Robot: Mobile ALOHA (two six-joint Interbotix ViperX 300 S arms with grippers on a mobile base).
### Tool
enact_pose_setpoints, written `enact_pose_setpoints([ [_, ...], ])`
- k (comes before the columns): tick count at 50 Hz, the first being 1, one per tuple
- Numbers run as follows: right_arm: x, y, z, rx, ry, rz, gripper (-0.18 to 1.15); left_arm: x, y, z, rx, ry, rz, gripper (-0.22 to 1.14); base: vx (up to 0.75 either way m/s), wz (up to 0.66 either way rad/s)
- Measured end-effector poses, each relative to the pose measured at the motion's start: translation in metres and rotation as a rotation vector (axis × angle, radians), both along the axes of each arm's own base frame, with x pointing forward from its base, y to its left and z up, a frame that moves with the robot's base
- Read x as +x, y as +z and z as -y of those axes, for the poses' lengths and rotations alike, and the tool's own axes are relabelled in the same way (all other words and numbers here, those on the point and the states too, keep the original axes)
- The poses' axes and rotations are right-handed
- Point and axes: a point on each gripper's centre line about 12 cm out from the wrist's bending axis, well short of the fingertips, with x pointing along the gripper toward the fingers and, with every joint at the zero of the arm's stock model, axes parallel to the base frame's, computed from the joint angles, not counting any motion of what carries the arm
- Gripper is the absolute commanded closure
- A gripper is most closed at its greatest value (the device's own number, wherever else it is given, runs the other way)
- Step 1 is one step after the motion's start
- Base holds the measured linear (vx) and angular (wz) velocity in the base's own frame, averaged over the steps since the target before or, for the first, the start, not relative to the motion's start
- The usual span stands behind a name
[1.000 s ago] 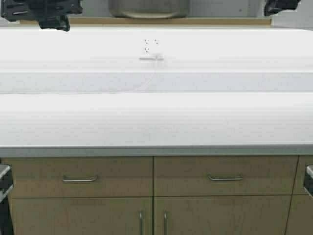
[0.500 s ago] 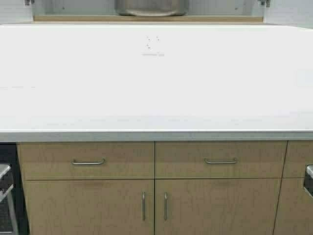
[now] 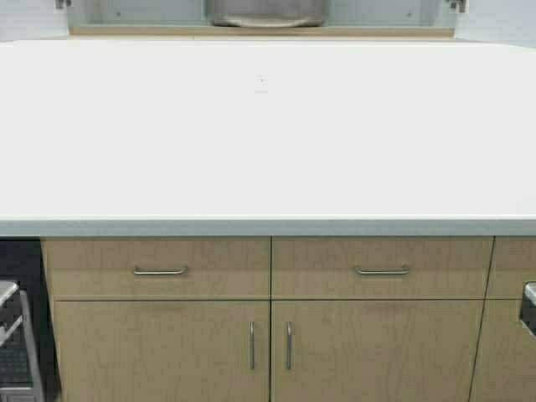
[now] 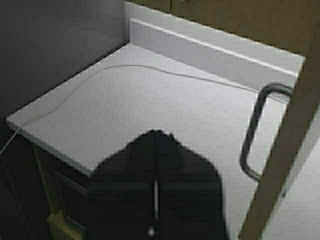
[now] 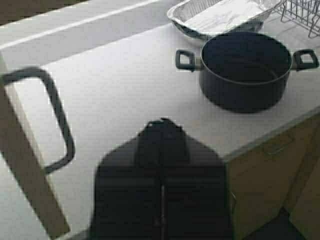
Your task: Open the cabinet, put the pot inside, then close it
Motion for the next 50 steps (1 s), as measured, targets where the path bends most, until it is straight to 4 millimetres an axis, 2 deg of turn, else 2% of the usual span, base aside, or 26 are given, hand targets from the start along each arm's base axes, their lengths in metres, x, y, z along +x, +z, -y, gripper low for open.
enact_pose_setpoints([
  [8, 0.028, 0.016, 0.009, -0.021, 0.013, 0.047, 0.91, 0.038, 0.012, -0.018, -0.001, -0.001, 0.028, 0.89, 0.00, 0.00],
  [13, 0.040, 0.026, 0.010, -0.032, 0.025, 0.073, 0.91, 0.060, 0.018, -0.018, 0.001, -0.026, 0.044, 0.89, 0.02, 0.00],
  [17, 0.049, 0.032, 0.002, -0.039, 0.049, 0.089, 0.91, 0.079, 0.025, -0.009, 0.008, -0.064, 0.062, 0.89, 0.03, -0.01],
  [24, 0.065, 0.039, -0.020, -0.044, 0.111, 0.111, 0.91, 0.103, 0.031, 0.000, 0.007, -0.104, 0.081, 0.89, 0.02, 0.00],
  [32, 0.071, 0.044, -0.038, -0.045, 0.155, 0.123, 0.91, 0.109, 0.031, 0.011, 0.000, -0.133, 0.080, 0.89, 0.02, 0.01],
  [39, 0.074, 0.045, -0.052, -0.042, 0.186, 0.126, 0.91, 0.106, 0.028, 0.025, -0.012, -0.158, 0.073, 0.89, 0.00, 0.00],
  [44, 0.077, 0.044, -0.071, -0.042, 0.229, 0.125, 0.91, 0.104, 0.024, 0.044, -0.020, -0.198, 0.062, 0.89, 0.00, 0.00],
  [50, 0.072, 0.045, -0.108, -0.037, 0.313, 0.127, 0.91, 0.093, 0.022, 0.079, -0.026, -0.269, 0.055, 0.89, 0.00, 0.00],
])
